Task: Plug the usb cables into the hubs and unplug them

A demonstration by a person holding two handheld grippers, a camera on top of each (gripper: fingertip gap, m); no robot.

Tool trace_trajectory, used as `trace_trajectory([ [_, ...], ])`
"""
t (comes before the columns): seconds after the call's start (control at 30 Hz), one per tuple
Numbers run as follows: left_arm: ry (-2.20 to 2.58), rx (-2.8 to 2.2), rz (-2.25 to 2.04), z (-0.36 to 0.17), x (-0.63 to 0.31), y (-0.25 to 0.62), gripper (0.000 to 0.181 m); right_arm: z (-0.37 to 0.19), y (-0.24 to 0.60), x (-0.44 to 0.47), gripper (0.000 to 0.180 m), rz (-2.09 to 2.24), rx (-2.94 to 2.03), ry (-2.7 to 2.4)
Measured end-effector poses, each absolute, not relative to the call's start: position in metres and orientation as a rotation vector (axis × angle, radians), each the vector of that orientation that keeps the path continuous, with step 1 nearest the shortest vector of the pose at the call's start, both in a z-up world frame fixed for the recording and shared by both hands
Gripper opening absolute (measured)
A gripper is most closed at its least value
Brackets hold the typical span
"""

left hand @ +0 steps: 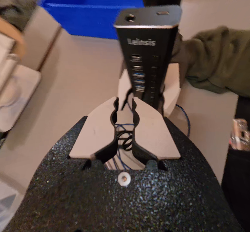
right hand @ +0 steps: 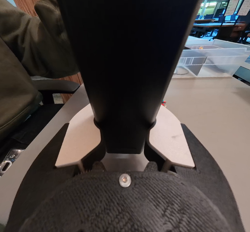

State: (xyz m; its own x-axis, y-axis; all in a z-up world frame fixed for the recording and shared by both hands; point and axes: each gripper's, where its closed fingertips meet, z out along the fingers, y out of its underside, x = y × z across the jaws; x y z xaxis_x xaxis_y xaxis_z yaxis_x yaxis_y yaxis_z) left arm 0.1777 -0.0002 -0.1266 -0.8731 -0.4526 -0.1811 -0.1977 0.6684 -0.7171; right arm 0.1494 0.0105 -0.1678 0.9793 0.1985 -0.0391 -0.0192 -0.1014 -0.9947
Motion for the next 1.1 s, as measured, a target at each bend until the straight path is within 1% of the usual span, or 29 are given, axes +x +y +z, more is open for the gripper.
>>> trace_trajectory([
  [0.1, 2.3, -0.701, -1.151, -0.098, 0.185, 0.044, 0.023, -0.165, 0.009, 0.153, 0.071, 0.171, -1.643, -0.121],
  [0.17, 2.177, -0.876, -1.165, -0.103, 0.19, 0.089, 0.026, -0.165, 0.009, 0.158, 0.071, 0.142, -1.643, -0.105],
  [0.3, 2.027, -1.2, -1.104, -0.164, 0.186, 0.174, 0.033, -0.163, 0.01, 0.168, 0.071, 0.077, -1.639, -0.061],
  [0.4, 1.886, -1.349, -1.174, -0.196, 0.176, 0.207, 0.034, -0.14, 0.012, 0.177, 0.072, -0.013, -1.628, -0.05],
  [0.57, 1.865, -1.385, -1.264, -0.214, 0.174, 0.207, 0.042, -0.08, 0.016, 0.19, 0.072, -0.142, -1.681, -0.118],
  [0.73, 1.903, -1.333, -1.23, -0.218, 0.176, 0.199, 0.043, -0.021, 0.005, 0.208, 0.072, -0.298, -1.753, -0.148],
  [0.9, 1.877, -1.314, -1.258, -0.214, 0.172, 0.2, 0.04, 0.051, -0.042, 0.251, 0.072, -0.51, -1.826, -0.095],
  [1.0, 1.867, -1.302, -1.287, -0.212, 0.171, 0.199, 0.035, 0.096, -0.072, 0.269, 0.072, -0.596, -1.815, -0.055],
  [1.1, 1.894, -1.331, -1.297, -0.215, 0.172, 0.199, 0.033, 0.123, -0.097, 0.278, 0.071, -0.621, -1.78, -0.01],
])
